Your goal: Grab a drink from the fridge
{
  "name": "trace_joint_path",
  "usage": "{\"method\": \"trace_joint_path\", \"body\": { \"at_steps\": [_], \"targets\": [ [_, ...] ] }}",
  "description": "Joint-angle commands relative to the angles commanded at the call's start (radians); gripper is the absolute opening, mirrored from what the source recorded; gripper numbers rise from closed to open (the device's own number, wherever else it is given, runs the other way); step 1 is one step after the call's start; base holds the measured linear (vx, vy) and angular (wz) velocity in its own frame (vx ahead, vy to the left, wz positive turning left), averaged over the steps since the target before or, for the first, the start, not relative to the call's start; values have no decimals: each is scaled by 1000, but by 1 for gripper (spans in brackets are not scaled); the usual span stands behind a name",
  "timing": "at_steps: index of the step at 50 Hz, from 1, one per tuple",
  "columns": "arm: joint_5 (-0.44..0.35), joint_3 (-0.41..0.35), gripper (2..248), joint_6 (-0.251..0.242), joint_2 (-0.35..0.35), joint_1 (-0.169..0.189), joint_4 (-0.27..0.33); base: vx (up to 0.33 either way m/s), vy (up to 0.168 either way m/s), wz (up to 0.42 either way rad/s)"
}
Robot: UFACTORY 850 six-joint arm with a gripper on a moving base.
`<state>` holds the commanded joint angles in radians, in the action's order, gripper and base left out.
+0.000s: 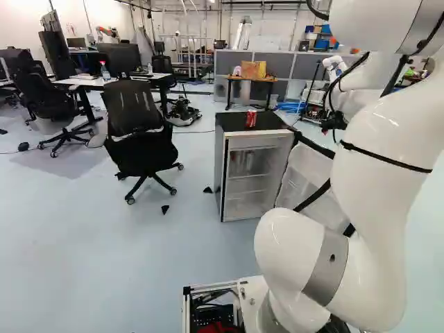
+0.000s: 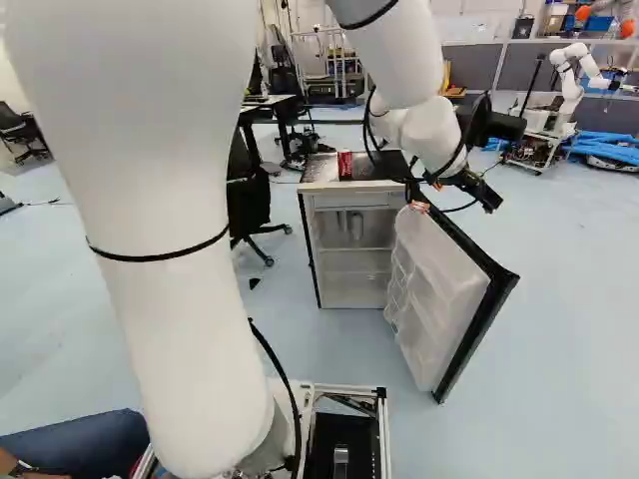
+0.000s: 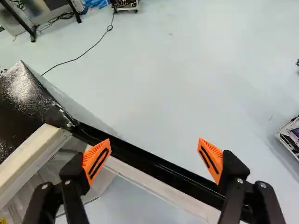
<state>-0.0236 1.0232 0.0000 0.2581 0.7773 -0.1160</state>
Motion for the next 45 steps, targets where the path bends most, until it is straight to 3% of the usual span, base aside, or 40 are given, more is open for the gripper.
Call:
{"method": "trace_joint_path", "body": {
  "at_steps": [45],
  "targets": [
    [183, 180, 247, 0, 148, 90, -96, 0, 0, 0]
  ]
}}
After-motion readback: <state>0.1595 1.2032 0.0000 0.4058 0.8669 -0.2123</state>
